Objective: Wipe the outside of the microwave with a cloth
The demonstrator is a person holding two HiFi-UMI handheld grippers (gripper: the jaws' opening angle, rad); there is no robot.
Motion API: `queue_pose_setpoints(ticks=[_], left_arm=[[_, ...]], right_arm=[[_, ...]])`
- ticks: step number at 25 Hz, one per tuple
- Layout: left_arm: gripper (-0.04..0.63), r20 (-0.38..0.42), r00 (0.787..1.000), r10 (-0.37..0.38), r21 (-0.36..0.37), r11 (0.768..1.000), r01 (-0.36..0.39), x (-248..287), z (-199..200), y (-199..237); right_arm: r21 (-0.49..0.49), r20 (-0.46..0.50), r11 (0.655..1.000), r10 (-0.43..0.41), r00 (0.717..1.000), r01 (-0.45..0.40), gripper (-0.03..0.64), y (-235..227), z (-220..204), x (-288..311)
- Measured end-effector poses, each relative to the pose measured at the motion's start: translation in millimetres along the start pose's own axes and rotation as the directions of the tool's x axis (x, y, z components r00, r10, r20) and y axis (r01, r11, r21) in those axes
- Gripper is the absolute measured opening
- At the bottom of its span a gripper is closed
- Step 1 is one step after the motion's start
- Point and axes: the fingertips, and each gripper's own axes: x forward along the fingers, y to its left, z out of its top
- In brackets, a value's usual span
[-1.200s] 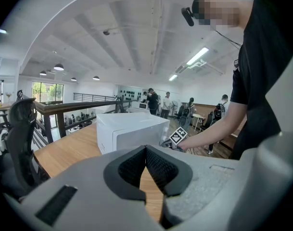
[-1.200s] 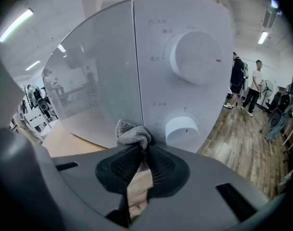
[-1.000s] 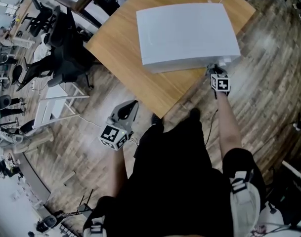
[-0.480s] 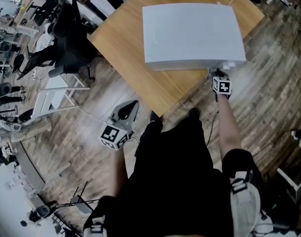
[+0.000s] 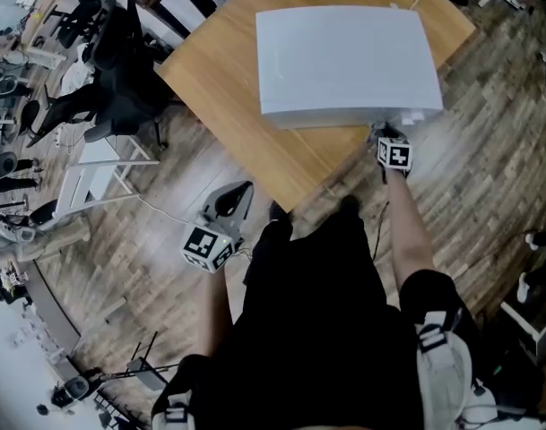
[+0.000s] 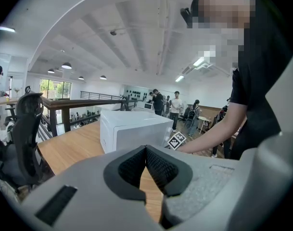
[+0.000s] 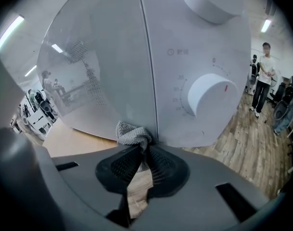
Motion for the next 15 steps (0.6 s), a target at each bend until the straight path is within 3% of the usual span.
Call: queue_pose_setpoints(ticks=[15], left_arm=[[0.002, 0.003, 1.0, 0.021, -0.013, 1.0, -0.021, -36.8, -6.7, 20.9]], right_arm=[[-0.03, -0.011, 0.995, 0.09, 0.996, -0.09, 0.038, 82.2, 8.7, 14.0]])
